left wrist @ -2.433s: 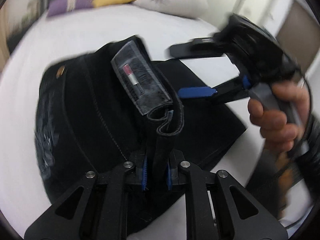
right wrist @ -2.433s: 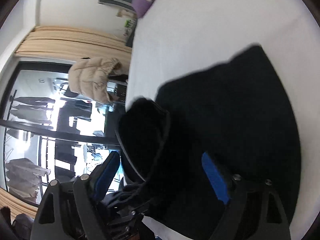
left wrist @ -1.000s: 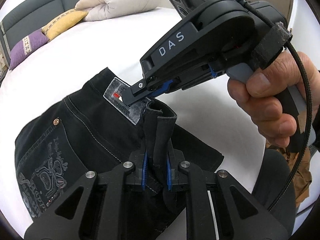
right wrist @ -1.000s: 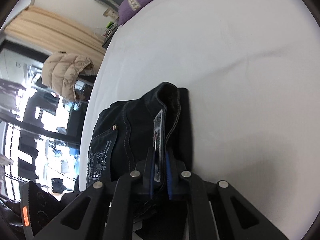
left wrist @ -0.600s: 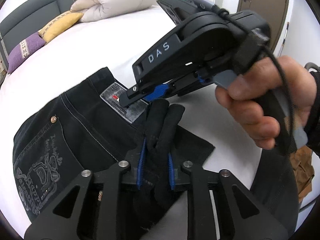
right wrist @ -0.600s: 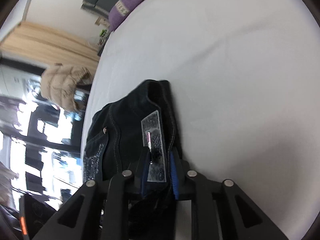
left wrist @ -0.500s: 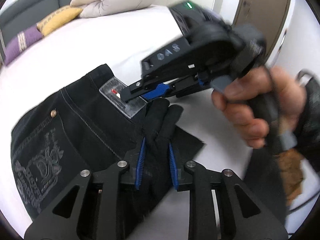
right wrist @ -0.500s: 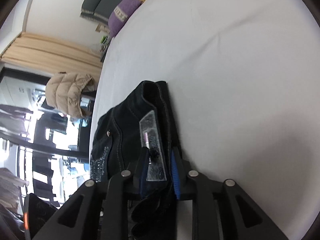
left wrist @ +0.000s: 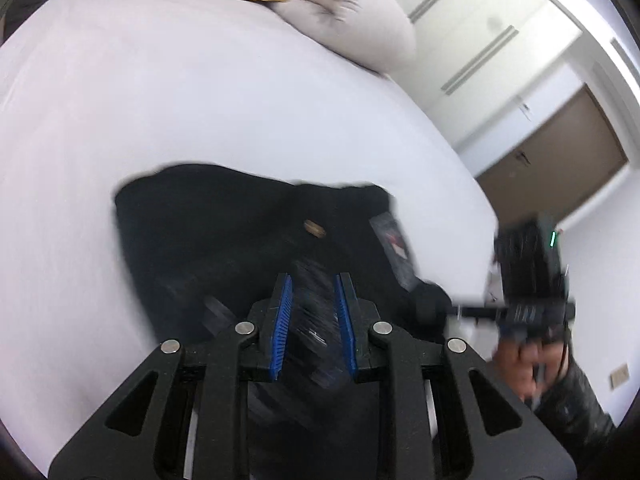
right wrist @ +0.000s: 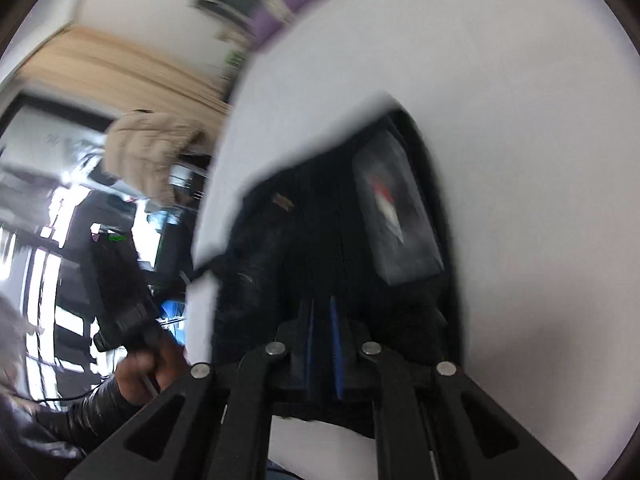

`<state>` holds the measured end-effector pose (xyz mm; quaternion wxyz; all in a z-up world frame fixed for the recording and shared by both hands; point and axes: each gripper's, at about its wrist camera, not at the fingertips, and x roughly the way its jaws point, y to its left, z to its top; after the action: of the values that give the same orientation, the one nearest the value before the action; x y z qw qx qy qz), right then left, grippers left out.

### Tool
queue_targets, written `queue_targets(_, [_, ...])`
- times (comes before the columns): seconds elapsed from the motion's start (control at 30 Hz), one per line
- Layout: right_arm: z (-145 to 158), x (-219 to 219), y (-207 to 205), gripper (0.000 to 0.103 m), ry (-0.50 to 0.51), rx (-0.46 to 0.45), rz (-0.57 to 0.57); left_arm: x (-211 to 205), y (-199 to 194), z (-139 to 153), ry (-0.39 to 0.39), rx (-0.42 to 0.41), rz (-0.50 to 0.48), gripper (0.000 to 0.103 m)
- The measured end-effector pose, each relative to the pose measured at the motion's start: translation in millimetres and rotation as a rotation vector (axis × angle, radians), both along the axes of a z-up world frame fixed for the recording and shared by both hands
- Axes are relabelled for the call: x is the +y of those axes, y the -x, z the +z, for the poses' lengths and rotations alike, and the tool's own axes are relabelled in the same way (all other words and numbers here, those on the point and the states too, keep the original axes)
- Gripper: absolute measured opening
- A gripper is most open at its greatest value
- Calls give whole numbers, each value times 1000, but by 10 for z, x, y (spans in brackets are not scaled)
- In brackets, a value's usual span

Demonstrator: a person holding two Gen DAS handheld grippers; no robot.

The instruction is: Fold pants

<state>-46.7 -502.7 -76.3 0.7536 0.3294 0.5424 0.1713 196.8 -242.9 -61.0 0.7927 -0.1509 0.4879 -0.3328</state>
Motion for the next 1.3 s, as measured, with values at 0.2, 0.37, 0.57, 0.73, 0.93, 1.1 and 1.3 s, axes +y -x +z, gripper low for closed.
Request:
queue_targets(0.2, [-296,-220,176,0,-134,-9,-113,96,-359,-220,58,61,23,21])
queue_targets(0.37, [-306,-218,232,0,-133,-8,-127,54,-112,-331,3,17,-3,21])
queue_targets(0.57, [-334,-229,289,0,-119,-35,-136,207,645,-279,-11,-79,-19,21])
queue_targets(0.73, [-335,-203,342,0,-106,-62,-149,88,1333,-207,-155,-251,-101,21])
queue_targets(0.93, [-125,-81,389,8,-25,-88,-139,135,1374,-280,-140,-242,-92,21])
queue_targets(1.1, [407,-198,544,76,-27,-244,-181,381,1228,16,-66,-137,-29,25])
queue_targets(1.3, [287,-478,254,70,22,-129,-137,730,921,46,65,-80,150,103])
